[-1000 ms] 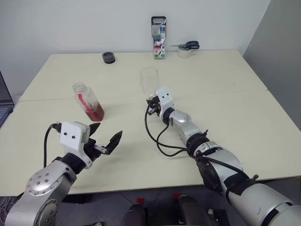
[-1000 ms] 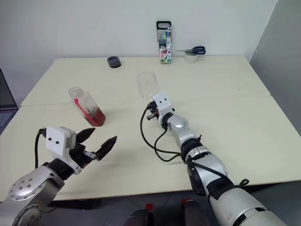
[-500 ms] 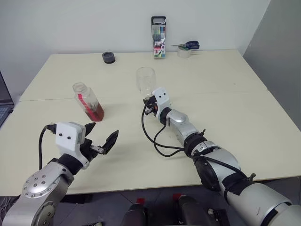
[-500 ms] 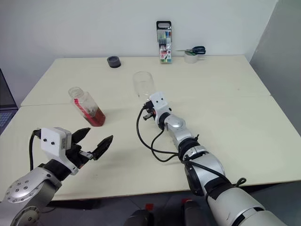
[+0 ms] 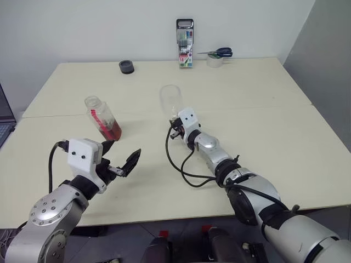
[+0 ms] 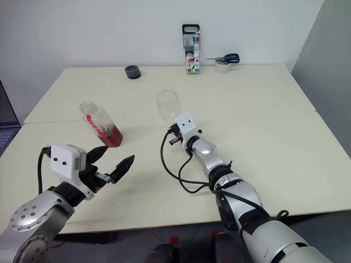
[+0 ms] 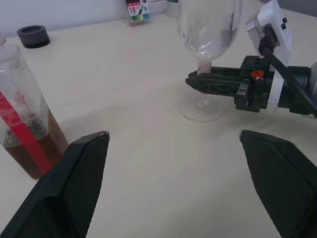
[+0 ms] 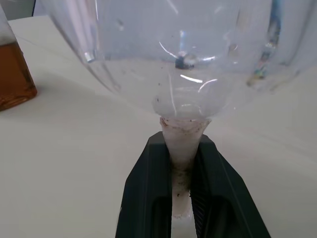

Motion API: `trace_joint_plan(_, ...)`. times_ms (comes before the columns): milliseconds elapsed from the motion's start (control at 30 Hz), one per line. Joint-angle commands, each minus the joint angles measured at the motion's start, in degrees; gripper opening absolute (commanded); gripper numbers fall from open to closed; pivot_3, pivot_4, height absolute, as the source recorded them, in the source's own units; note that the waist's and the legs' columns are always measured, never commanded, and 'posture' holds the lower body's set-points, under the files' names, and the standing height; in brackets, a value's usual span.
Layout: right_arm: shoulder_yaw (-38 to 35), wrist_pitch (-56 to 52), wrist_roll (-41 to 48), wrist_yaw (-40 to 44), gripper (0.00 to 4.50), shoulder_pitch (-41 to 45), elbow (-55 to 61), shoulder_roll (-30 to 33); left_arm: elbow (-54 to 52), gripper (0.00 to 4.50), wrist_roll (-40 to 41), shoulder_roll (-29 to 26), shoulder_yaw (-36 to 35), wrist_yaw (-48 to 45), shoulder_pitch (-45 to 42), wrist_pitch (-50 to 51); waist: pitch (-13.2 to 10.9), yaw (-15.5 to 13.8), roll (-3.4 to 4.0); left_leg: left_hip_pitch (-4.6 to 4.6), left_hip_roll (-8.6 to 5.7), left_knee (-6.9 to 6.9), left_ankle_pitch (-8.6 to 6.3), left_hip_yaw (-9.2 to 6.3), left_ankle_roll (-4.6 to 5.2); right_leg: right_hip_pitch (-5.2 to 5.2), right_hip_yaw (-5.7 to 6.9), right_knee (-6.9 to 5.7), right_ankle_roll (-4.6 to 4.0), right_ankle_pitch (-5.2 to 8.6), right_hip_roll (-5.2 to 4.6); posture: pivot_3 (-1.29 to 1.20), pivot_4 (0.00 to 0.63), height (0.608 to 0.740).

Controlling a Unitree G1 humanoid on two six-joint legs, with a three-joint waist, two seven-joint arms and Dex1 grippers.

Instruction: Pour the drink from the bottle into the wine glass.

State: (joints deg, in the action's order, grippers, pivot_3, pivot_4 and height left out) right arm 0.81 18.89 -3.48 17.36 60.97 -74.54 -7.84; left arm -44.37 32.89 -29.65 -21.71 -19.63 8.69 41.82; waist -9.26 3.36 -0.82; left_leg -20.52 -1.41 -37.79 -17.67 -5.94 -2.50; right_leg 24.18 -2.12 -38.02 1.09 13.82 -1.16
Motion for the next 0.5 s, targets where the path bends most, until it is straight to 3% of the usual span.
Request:
trace_joint_plan(33,-0.5,1.61,0.01,-0.25,0.26,0.22,1.11,-0.64,-0.85,4.5,0.58,-0.77,-0.57,-0.38,-0.41,-0.82,0.0,0.0,0.0,0.0,0.0,0.0,0.0,0.0,0.0,0.0,0.0,0.0,0.0,0.0,0.0,0.0,0.15,0.74)
trace_joint_plan(400,-0.01,1.82,-0.74,-0.12,0.26,-0.44,0.96,0.03,-0.42,4.5,0.46,-1.28,-0.44,-0.87,-0.84,-1.01,0.0,0.01,0.0,0.0,0.0,0.0,0.0,0.01,0.0,0.0,0.0,0.0,0.0,0.0,0.01,0.0,0.15,0.74)
trace_joint_plan(500,0.12,2.18,-0.84,0.6,1.18,-0.64,1.05,0.19,-0.09,4.5,0.34,-1.45,-0.4,-1.14,-1.18,-0.93,0.0,0.01,0.0,0.01,0.0,0.0,0.0,0.01,0.0,-0.01,0.0,0.0,0.0,0.0,0.01,0.0,0.15,0.74)
